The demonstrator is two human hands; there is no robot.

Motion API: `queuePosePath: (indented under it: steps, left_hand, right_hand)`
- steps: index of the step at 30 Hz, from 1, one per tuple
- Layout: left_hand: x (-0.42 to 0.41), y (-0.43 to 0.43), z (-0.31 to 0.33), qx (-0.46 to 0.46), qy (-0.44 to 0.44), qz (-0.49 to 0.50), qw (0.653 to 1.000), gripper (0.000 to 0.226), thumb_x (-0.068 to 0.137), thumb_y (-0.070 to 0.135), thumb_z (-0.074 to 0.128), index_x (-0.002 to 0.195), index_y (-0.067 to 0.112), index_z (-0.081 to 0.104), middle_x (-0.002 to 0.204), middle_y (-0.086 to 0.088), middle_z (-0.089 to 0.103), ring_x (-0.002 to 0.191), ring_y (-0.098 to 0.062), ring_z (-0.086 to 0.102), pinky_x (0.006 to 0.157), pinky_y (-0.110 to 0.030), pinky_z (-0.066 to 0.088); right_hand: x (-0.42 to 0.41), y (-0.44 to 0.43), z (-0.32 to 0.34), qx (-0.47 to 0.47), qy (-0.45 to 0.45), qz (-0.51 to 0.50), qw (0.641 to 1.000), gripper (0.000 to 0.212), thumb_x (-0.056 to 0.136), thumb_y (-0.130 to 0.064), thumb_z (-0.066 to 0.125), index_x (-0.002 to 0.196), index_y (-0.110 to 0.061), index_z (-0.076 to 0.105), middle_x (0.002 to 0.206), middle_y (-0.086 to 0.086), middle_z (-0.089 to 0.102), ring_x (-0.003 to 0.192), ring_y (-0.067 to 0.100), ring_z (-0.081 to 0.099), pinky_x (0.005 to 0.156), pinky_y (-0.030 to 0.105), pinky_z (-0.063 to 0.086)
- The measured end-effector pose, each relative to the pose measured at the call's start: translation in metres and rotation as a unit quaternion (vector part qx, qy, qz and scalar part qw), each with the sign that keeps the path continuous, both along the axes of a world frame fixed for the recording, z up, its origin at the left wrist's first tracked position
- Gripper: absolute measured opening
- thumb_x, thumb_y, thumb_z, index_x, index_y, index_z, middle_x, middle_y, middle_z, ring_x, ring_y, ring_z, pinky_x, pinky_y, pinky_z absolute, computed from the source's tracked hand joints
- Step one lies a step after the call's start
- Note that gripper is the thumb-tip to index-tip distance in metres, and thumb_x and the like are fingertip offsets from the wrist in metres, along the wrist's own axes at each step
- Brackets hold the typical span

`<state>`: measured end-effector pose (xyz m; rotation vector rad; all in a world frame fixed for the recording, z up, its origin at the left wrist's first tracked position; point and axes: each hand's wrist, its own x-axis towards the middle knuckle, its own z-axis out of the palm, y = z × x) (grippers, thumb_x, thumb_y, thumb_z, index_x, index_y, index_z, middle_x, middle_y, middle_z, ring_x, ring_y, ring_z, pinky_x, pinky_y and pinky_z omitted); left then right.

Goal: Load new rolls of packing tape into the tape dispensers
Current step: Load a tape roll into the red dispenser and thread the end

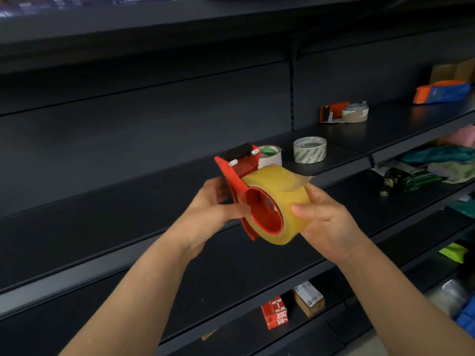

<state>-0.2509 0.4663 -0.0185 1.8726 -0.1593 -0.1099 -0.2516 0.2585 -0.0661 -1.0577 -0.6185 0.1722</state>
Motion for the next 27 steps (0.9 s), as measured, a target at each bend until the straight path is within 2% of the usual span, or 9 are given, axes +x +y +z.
queuePosePath:
  steps: [3,6,9,12,18,20,22,24,27]
  left_hand:
    - [0.002,0.001,-0.001,-0.01,0.0,-0.07,0.998,0.04,0.078,-0.001,0.074,0.116,0.001,0.06,0.108,-0.012,0.073,0.102,-0.024,0.07,0.091,-0.033,0.054]
    - [0.002,0.008,-0.004,-0.045,-0.009,-0.137,0.99,0.037,0.075,0.001,0.076,0.11,-0.002,0.064,0.106,-0.017,0.072,0.102,-0.031,0.069,0.092,-0.038,0.053]
    - [0.002,0.019,-0.008,-0.066,-0.005,-0.214,0.975,0.041,0.073,0.009,0.078,0.112,0.007,0.066,0.109,-0.019,0.07,0.106,-0.034,0.066,0.094,-0.039,0.052]
    - [0.003,0.028,-0.009,-0.11,0.013,-0.279,0.954,0.048,0.069,0.019,0.084,0.113,0.009,0.065,0.109,-0.012,0.07,0.106,-0.03,0.065,0.095,-0.039,0.051]
    - [0.003,0.026,-0.014,-0.071,-0.002,-0.306,0.949,0.04,0.067,0.019,0.084,0.104,0.009,0.073,0.104,-0.004,0.075,0.1,-0.022,0.07,0.087,-0.034,0.055]
    - [0.004,0.027,-0.015,-0.075,-0.012,-0.293,0.953,0.042,0.067,0.02,0.085,0.104,0.005,0.072,0.104,-0.006,0.075,0.1,-0.023,0.07,0.086,-0.034,0.054]
    - [0.006,0.027,-0.017,-0.079,-0.024,-0.267,0.96,0.046,0.068,0.018,0.084,0.107,0.0,0.068,0.102,-0.01,0.073,0.099,-0.026,0.069,0.087,-0.035,0.054]
    - [0.009,0.026,-0.019,-0.079,-0.043,-0.232,0.969,0.04,0.072,0.004,0.081,0.108,-0.003,0.065,0.103,-0.018,0.07,0.099,-0.032,0.067,0.09,-0.041,0.053]
    - [0.009,0.018,-0.023,-0.08,-0.069,-0.208,0.972,0.035,0.076,-0.011,0.069,0.11,-0.009,0.061,0.108,-0.027,0.067,0.106,-0.04,0.065,0.096,-0.048,0.052]
  right_hand:
    - [0.003,-0.002,-0.001,0.061,0.041,0.025,0.997,0.052,0.043,-0.03,0.085,0.091,-0.012,0.079,0.075,0.006,0.074,0.067,0.017,0.07,0.066,0.027,0.056]
    - [0.011,-0.003,-0.005,0.079,0.062,0.032,0.994,0.046,0.043,-0.029,0.08,0.08,-0.003,0.074,0.06,0.008,0.063,0.055,0.018,0.058,0.064,0.035,0.044]
    - [0.017,-0.006,-0.006,0.105,0.058,0.112,0.986,0.056,0.058,-0.026,0.069,0.104,0.007,0.066,0.059,0.005,0.056,0.054,0.014,0.049,0.064,0.03,0.033]
    - [0.022,-0.008,-0.002,0.146,0.073,0.228,0.96,0.071,0.07,-0.022,0.057,0.134,0.006,0.048,0.066,0.003,0.055,0.058,0.012,0.05,0.07,0.03,0.033]
    - [0.028,-0.002,0.001,0.167,0.12,0.296,0.933,0.069,0.073,-0.017,0.054,0.137,0.007,0.045,0.068,0.012,0.059,0.062,0.019,0.056,0.074,0.031,0.044]
    - [0.028,0.0,0.007,0.116,0.132,0.199,0.964,0.061,0.076,-0.022,0.05,0.131,0.005,0.056,0.073,0.014,0.065,0.068,0.022,0.061,0.081,0.036,0.042]
    - [0.027,0.003,0.011,0.026,0.152,0.003,0.988,0.043,0.087,-0.026,0.045,0.114,-0.007,0.072,0.087,0.012,0.071,0.087,0.025,0.065,0.093,0.041,0.044]
    - [0.026,0.006,0.009,-0.049,0.139,-0.165,0.975,0.031,0.097,-0.029,0.046,0.103,-0.017,0.074,0.093,0.004,0.072,0.098,0.024,0.065,0.094,0.038,0.047]
    - [0.009,0.004,0.002,-0.084,0.051,-0.343,0.934,0.027,0.082,-0.045,0.063,0.086,-0.019,0.063,0.076,-0.009,0.065,0.081,0.016,0.062,0.078,0.032,0.046]
